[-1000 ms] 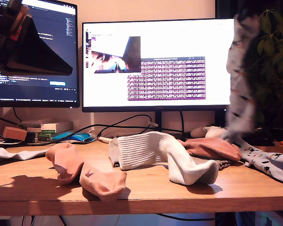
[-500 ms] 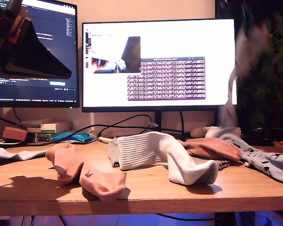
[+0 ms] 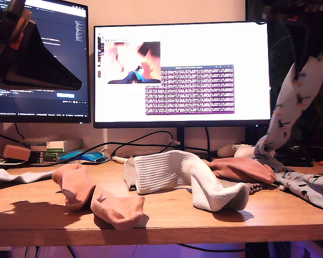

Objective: Pair up the socks based on colour and pattern, by placing them on top of one another

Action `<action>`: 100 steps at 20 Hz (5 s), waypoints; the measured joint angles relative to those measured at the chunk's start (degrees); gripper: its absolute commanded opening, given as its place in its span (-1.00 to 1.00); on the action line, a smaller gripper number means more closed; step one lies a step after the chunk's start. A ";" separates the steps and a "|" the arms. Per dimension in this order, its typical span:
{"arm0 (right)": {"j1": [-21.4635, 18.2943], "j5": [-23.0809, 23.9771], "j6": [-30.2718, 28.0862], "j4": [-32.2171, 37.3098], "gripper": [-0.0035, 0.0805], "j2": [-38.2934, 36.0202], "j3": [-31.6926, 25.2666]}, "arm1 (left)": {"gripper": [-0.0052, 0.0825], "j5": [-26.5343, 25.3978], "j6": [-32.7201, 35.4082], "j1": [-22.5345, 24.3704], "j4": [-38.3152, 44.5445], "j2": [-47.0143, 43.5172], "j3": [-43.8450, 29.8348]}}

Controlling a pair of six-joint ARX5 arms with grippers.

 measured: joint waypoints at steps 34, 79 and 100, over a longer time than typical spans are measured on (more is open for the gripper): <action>0.13 -5.42 -0.33 0.61 0.13 0.22 -7.21 | 0.34 -9.11 -19.56 8.11 -23.65 16.09 17.40; 0.13 -11.06 -1.95 6.75 0.13 0.22 -7.21 | -0.93 -10.64 4.46 25.73 -61.05 35.17 36.00; 0.15 -16.76 -2.23 7.93 -0.75 0.20 -7.21 | -0.17 3.08 1.49 20.50 -70.82 35.19 46.31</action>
